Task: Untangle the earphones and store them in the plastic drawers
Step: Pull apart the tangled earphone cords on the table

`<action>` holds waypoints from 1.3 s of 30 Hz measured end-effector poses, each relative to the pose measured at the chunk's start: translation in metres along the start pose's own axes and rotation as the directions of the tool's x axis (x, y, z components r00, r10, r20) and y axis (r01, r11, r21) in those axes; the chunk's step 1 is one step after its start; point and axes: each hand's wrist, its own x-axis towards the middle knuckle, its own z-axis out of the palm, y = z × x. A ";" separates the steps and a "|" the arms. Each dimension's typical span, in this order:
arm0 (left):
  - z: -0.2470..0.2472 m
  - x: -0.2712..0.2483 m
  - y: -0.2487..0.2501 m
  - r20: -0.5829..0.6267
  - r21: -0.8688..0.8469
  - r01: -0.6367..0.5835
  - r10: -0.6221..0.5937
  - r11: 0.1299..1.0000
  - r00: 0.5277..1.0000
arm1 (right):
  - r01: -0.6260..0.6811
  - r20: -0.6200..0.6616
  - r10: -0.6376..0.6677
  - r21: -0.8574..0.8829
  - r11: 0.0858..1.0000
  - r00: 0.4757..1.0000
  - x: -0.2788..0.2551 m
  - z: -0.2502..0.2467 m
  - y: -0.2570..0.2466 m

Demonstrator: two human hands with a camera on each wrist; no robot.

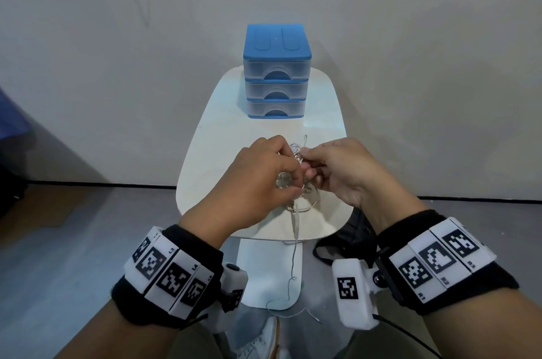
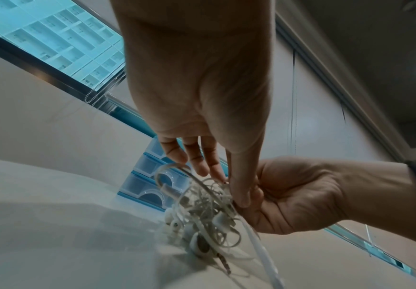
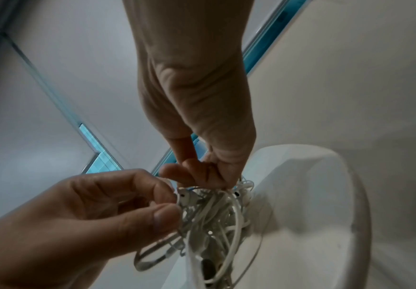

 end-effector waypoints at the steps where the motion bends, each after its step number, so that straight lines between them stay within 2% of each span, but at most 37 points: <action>1: 0.002 0.000 0.000 -0.012 0.006 -0.007 0.007 1.000 1.000 | -0.017 0.014 0.017 0.034 0.999 1.000 0.000 0.000 -0.001; 4: 0.004 0.001 -0.002 -0.033 0.005 0.004 -0.004 1.000 0.999 | -0.084 0.055 0.078 0.111 0.990 0.995 0.000 -0.001 -0.003; 7: 0.000 0.004 -0.002 -0.044 -0.075 0.018 -0.021 0.997 0.999 | -0.140 0.100 0.126 0.151 0.979 0.987 0.001 -0.002 -0.004; 10: -0.005 0.013 -0.001 -0.056 -0.186 0.116 -0.129 0.976 0.990 | -0.178 0.125 0.154 0.205 0.962 0.980 0.004 -0.002 -0.007; 13: -0.006 0.023 0.002 0.005 -0.284 0.229 -0.237 0.931 0.971 | -0.203 0.133 0.175 0.234 0.951 0.975 0.005 -0.002 -0.010; 15: -0.006 0.027 0.003 0.032 -0.319 0.263 -0.267 0.910 0.963 | -0.216 0.146 0.184 0.245 0.945 0.972 0.004 -0.002 -0.009; 18: -0.006 0.028 0.002 0.073 -0.351 0.266 -0.257 0.898 0.964 | -0.225 0.143 0.192 0.261 0.939 0.971 0.004 -0.003 -0.007; 21: -0.004 0.029 0.002 0.065 -0.376 0.263 -0.257 0.888 0.964 | -0.199 0.116 0.174 0.256 0.946 0.978 0.002 -0.003 -0.006; 24: -0.001 0.030 0.003 0.035 -0.378 0.274 -0.282 0.884 0.959 | -0.124 0.058 0.118 0.123 0.985 0.991 0.002 -0.002 -0.006; 27: 0.000 0.029 0.001 0.062 -0.322 0.290 -0.286 0.901 0.956 | -0.101 0.045 0.102 -0.024 0.995 0.994 0.003 -0.002 -0.006; 33: -0.004 0.025 -0.003 0.039 -0.295 0.318 -0.321 0.901 0.946 | -0.156 0.043 0.155 0.039 0.987 0.987 0.004 -0.001 -0.004; 39: -0.004 0.018 -0.002 0.078 -0.331 0.290 -0.281 0.898 0.957 | -0.183 0.049 0.179 0.101 0.978 0.983 0.003 0.000 -0.003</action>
